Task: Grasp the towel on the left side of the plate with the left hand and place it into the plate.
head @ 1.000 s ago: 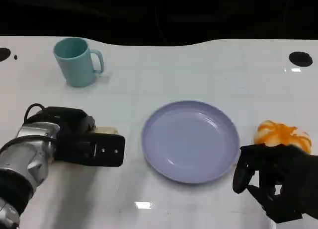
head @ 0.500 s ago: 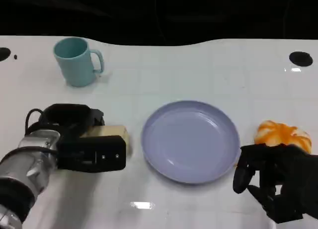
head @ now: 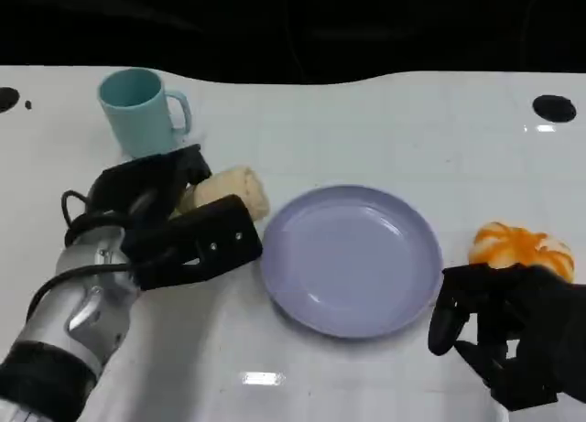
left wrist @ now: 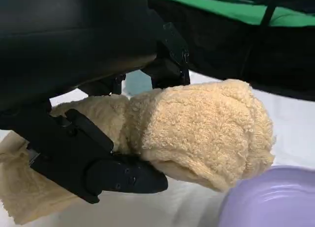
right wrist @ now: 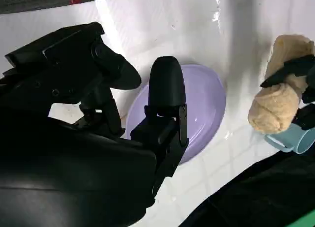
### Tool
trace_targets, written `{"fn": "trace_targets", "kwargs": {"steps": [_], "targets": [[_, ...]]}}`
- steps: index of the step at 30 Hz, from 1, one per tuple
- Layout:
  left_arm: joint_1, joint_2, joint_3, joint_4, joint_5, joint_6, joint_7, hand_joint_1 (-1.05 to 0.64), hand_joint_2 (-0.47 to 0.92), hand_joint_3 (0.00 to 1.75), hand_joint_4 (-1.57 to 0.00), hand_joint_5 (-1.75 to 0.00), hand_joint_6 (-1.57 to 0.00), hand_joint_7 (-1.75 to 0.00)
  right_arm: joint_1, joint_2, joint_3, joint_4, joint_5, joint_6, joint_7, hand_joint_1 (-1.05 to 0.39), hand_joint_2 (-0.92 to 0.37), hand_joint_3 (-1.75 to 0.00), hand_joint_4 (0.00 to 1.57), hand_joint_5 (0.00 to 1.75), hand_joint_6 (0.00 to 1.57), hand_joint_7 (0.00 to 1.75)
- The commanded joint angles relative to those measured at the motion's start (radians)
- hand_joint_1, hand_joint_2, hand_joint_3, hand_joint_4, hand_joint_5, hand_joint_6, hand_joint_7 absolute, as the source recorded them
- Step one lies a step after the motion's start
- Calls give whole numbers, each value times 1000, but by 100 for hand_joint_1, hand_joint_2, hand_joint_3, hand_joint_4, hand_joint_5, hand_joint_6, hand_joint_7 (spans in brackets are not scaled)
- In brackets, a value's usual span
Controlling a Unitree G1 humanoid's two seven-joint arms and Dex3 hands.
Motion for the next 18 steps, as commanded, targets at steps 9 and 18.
{"fn": "trace_targets", "kwargs": {"steps": [9,18], "targets": [[-13,-29,-90,-242,75,-28,-85,-23,54,95,-91,-175,-61,-174,-8,-5,1,0,3,12,-1,-1,-56,-108,72,174,70,141],[-63,-147,-175,-211,145,51,-134,-24,50,97,-87,-175,-57,-170,-3,1,7,-9,3,14,-4,-1,-57,-107,73,175,70,142]]}}
